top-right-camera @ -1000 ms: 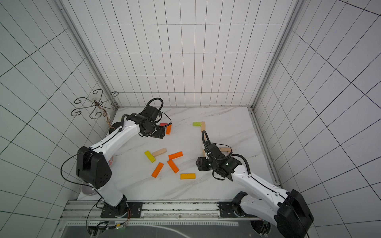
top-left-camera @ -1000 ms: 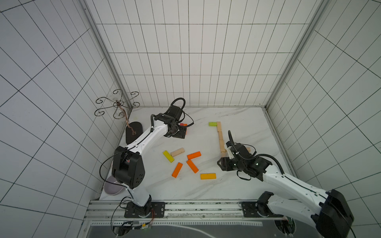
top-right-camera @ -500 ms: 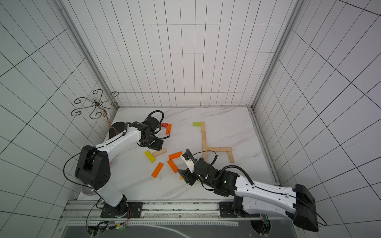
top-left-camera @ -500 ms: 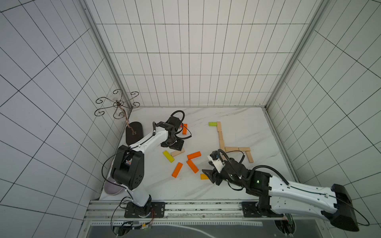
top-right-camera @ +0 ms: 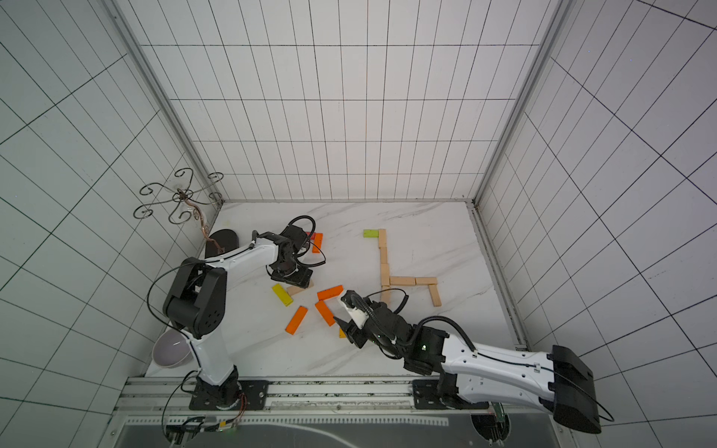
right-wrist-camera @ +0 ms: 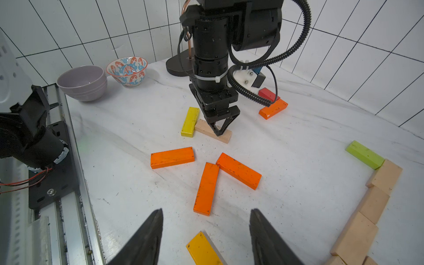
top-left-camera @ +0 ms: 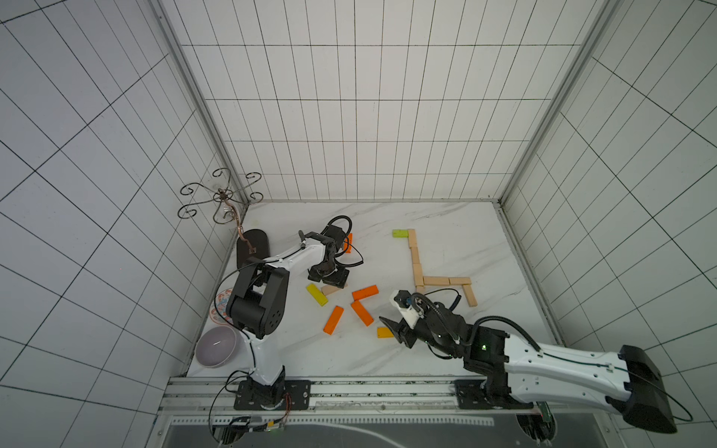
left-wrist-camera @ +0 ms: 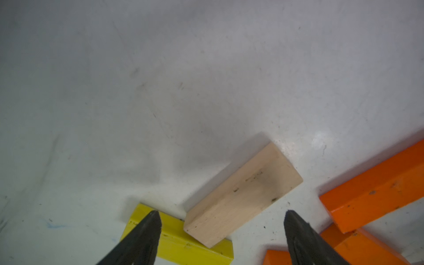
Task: Assemble a giraffe with building blocks
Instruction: Assemble the building block at the center of the board.
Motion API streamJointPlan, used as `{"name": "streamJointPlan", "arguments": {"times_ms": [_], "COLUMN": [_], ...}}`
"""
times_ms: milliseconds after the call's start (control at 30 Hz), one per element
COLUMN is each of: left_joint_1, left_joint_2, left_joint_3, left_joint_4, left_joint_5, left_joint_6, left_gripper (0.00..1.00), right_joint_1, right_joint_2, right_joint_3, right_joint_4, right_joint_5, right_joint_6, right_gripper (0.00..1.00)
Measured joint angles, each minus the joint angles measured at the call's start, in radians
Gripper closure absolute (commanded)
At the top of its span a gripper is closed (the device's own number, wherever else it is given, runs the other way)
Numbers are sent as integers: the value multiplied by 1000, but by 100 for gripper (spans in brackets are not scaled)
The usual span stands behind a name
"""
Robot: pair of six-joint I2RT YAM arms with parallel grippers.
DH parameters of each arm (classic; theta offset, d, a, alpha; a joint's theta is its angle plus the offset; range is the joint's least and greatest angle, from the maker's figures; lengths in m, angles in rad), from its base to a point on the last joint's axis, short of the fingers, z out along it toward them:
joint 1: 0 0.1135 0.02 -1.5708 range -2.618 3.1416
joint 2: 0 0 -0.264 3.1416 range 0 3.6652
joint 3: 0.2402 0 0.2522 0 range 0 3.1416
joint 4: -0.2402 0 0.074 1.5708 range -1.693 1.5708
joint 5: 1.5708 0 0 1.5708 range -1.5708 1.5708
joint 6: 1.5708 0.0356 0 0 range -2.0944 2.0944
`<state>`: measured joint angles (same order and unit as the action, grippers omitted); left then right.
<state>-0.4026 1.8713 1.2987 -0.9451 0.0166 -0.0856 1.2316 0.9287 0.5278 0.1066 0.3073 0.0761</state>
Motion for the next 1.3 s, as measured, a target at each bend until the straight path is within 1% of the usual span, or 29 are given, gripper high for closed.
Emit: {"name": "streamJointPlan", "arguments": {"times_ms": [133, 267, 533, 700, 767, 900, 1100, 1233, 1300], "left_joint_1": [0, -3, -28, -33, -33, -34, -47, -48, -50], "left_joint_2": [28, 32, 49, 56, 66, 106, 176, 212, 232], "left_joint_3": [0, -7, -9, -1, 14, 73, 177, 233, 262], "left_joint_4": [10, 16, 18, 10, 8, -2, -13, -25, -32], "left_joint_5": [8, 10, 7, -8, -13, -17, -16, -15, -11], "left_joint_6": [1, 4, -2, -31, -48, -92, -144, -172, -185], "left_gripper": [21, 30, 61, 73, 77, 80, 81, 79, 73], "right_joint_1": [0, 0, 0, 0, 0, 0, 0, 0, 0], "right_joint_2": [0, 0, 0, 0, 0, -2, -5, -11, -17], "right_joint_3": [-7, -16, -19, -21, -22, -23, -35, -37, -37], "right_joint_4": [4, 6, 6, 6, 5, 6, 4, 3, 3], "right_joint_5": [7, 18, 22, 28, 32, 40, 48, 50, 53], "right_joint_6": [0, 1, 8, 11, 13, 16, 17, 17, 17], "right_gripper": [39, 39, 39, 39, 39, 39, 39, 39, 39]}}
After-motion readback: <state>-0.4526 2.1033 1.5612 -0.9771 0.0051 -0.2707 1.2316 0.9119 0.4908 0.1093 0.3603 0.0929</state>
